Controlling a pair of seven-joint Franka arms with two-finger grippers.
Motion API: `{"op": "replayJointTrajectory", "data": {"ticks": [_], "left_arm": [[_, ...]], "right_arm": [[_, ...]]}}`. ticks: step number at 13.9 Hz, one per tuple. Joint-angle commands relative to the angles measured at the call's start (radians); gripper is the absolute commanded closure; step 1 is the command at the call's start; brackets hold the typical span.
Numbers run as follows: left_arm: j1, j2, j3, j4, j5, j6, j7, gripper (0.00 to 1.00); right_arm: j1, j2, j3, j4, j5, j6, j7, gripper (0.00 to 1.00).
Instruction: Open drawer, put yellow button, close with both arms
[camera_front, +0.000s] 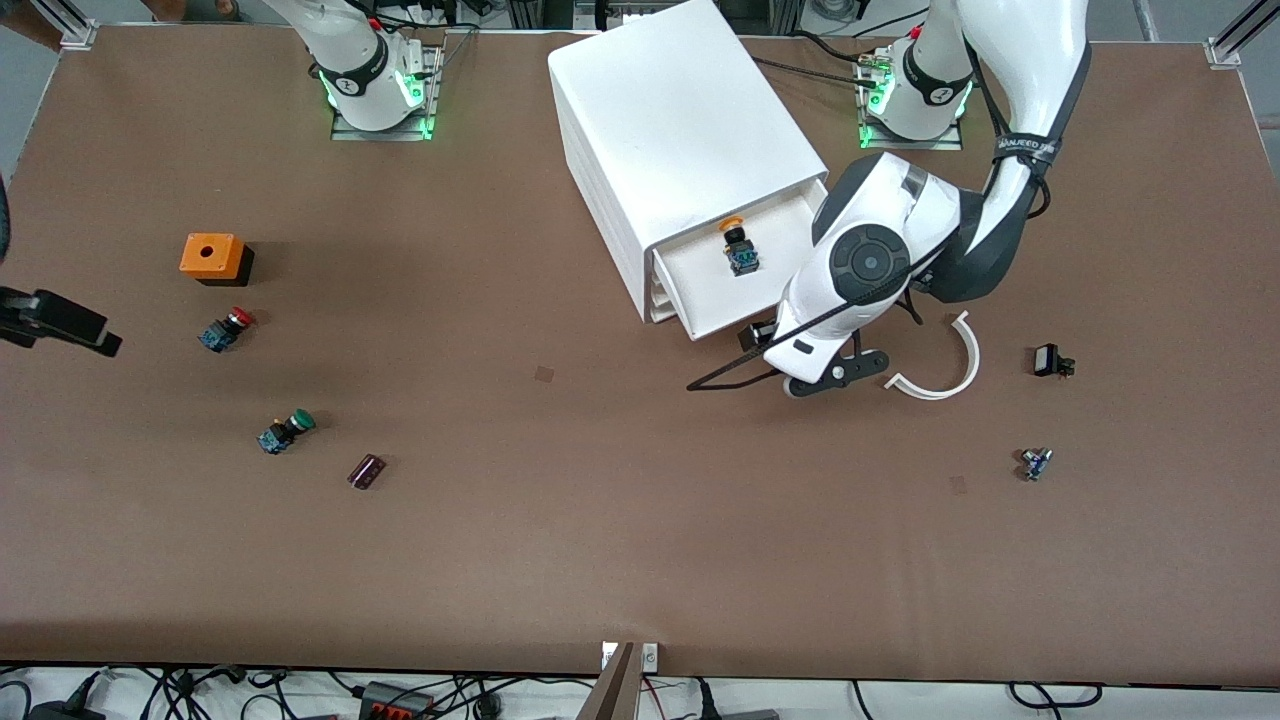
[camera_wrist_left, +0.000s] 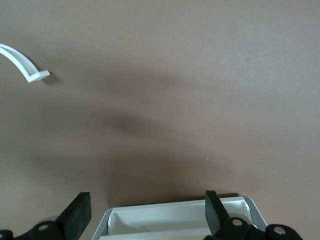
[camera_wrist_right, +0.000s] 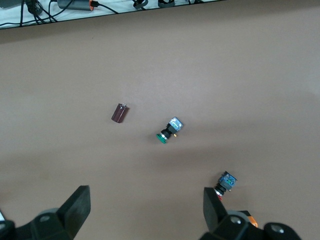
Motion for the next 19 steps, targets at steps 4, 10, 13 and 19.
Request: {"op": "replayJointTrajectory", "data": {"ticks": [4,10,13,19], "left_arm": [[0.012,-0.09,-0.063,-0.12,-0.026,0.021,-0.037,0.0],[0.013,-0.102,-0.137,-0.166,-0.033,0.009,-0.039,0.0],[0.012,-0.105,-0.149,-0.188,-0.033,0.007,-0.039,0.0],[0.021,-0.116,-0.18,-0.193,-0.097,-0.037,-0.039,0.0]], "right_arm": [[-0.009,-0.11,0.025,-0.134,-0.074,-0.018,-0.058,0.0],[-0.009,-0.161,0.023,-0.229,-0.076,0.04,-0.06,0.0],[-0.009,-0.153,0.023,-0.229,-0.077,0.045,-0.06,0.0],[-0.008,-0.144,0.023,-0.227,-0.077,0.048,-0.058,0.0]]}}
